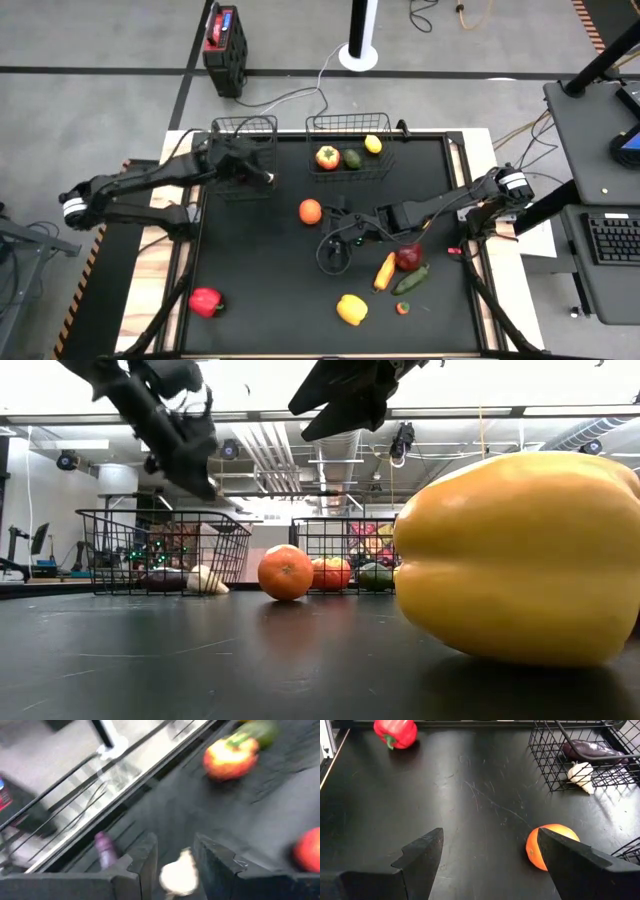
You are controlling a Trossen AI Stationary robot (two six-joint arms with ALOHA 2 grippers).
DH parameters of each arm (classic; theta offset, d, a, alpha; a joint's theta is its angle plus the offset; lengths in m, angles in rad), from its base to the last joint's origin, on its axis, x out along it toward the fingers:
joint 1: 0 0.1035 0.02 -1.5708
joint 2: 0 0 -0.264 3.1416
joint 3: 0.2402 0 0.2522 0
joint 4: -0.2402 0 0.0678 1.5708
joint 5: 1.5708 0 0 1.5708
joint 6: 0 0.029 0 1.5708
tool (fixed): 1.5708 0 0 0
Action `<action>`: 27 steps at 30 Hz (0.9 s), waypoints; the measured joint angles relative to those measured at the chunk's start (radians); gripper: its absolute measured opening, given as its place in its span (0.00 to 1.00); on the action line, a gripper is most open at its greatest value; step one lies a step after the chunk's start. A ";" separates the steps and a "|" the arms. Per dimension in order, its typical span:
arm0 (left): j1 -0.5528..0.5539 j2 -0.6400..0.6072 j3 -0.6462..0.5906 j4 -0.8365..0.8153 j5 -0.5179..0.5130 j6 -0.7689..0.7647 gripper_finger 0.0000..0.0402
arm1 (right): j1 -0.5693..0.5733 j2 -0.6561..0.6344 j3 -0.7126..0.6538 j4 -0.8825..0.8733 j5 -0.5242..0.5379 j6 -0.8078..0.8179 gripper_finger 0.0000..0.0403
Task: Sort produce into baskets
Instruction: Put the red apple into the right black wire basket
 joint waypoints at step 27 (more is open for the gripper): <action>-0.698 -0.034 0.000 -0.032 -0.217 -0.364 0.28 | 0.002 -0.003 0.044 -0.450 -0.083 0.265 0.78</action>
